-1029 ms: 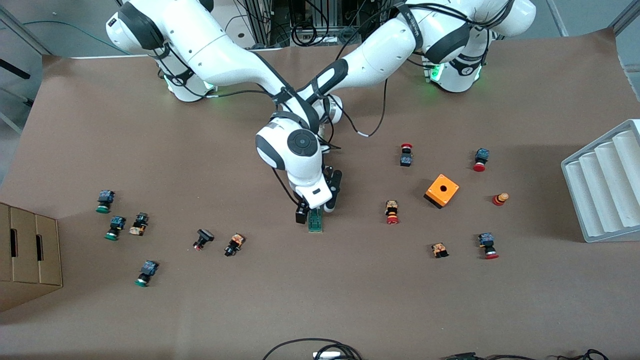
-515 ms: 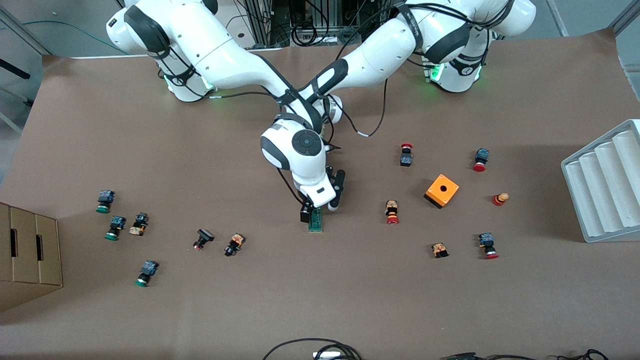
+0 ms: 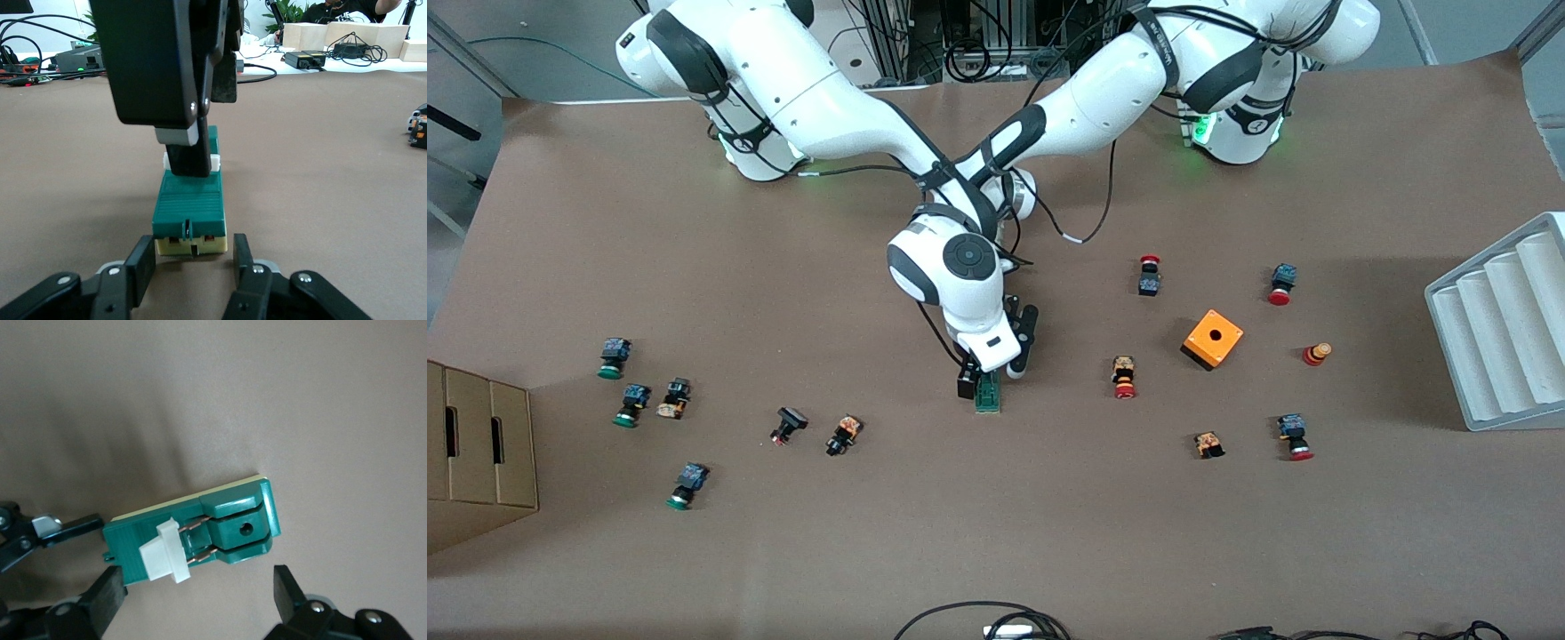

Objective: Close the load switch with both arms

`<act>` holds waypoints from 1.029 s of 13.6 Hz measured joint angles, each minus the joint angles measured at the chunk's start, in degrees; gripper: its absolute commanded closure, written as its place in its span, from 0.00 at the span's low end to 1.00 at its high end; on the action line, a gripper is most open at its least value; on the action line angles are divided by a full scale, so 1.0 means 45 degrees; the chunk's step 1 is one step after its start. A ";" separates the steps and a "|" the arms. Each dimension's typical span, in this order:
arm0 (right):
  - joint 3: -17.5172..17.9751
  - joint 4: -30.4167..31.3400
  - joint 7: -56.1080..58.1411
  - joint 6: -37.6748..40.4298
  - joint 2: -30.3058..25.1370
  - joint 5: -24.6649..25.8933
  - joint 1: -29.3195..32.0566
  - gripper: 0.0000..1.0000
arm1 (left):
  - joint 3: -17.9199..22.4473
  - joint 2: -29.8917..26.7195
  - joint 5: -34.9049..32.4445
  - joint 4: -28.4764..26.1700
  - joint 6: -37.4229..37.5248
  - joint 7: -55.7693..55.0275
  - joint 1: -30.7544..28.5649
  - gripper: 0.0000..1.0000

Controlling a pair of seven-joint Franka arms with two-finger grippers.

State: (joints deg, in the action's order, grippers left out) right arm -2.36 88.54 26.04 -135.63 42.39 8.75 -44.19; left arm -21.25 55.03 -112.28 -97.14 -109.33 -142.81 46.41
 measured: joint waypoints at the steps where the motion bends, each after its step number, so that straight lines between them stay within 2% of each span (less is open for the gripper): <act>1: 0.0000 0.0000 0.0000 -0.0069 0.0030 0.0000 0.0000 0.00 | 0.0000 0.0000 0.0000 0.0000 0.0000 0.0000 0.0000 0.45; 14: -0.0031 0.0000 -0.0001 -0.0693 0.0352 0.0000 0.0061 0.00 | 0.0000 0.0000 -0.0001 0.0000 0.0000 0.0000 0.0001 0.45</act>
State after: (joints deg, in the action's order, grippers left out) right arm -2.49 88.53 26.03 -138.76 43.97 8.75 -43.92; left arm -21.25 55.03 -112.29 -97.14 -109.33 -142.81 46.41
